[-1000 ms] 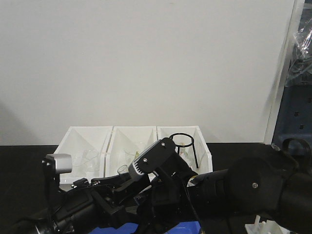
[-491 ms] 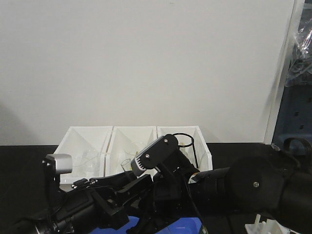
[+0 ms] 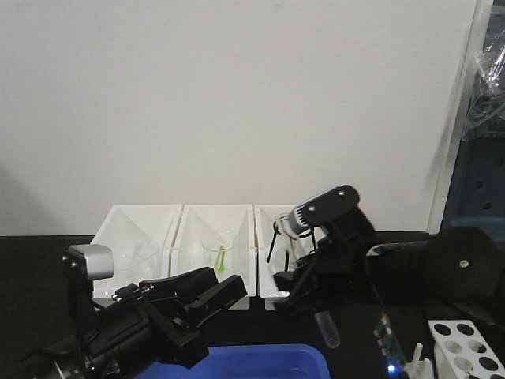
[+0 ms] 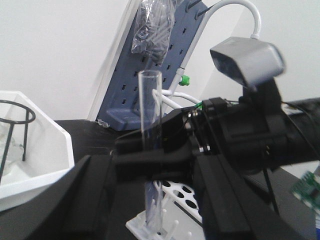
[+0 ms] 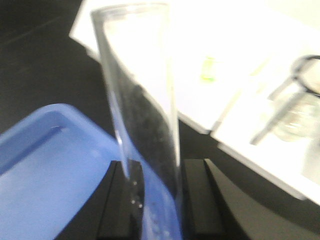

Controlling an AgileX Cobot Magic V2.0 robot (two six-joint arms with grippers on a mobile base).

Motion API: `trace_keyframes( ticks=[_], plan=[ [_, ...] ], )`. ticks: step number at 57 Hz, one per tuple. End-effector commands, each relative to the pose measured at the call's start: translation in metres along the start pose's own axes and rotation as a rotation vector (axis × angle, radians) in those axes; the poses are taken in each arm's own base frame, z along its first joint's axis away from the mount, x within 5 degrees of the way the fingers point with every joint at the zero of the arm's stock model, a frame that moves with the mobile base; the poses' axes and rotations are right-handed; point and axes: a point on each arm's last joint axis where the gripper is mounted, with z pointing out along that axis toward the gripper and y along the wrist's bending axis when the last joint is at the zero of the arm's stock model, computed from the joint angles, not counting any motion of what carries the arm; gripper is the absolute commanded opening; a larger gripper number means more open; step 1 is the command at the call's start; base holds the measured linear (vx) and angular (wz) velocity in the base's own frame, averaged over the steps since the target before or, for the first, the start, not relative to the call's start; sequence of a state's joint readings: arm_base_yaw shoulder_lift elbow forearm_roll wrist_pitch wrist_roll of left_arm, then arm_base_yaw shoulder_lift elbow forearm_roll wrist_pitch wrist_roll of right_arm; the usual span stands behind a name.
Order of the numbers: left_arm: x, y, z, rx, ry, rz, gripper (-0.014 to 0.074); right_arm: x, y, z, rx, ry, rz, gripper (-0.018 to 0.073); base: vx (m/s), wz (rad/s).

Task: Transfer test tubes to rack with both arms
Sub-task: 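Open the left gripper and carry the tube with the right gripper over the rack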

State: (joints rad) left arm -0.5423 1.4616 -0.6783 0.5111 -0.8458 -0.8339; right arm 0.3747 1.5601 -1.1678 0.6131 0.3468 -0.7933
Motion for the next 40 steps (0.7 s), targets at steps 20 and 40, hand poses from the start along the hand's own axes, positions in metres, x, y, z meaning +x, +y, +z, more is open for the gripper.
trace_keyframes(
  ticks=[20, 40],
  plan=[
    [-0.025, -0.010, -0.001, 0.047, -0.143, -0.007, 0.0491, 0.036, -0.066, -0.145, 0.621, -0.372, 0.114, -0.0009, 0.00, 0.00],
    [-0.024, -0.010, -0.001, 0.046, -0.141, -0.008, 0.0491, 0.094, -0.061, -0.139, 0.765, -0.421, 0.233, -0.0007, 0.00, 0.00]
  ],
)
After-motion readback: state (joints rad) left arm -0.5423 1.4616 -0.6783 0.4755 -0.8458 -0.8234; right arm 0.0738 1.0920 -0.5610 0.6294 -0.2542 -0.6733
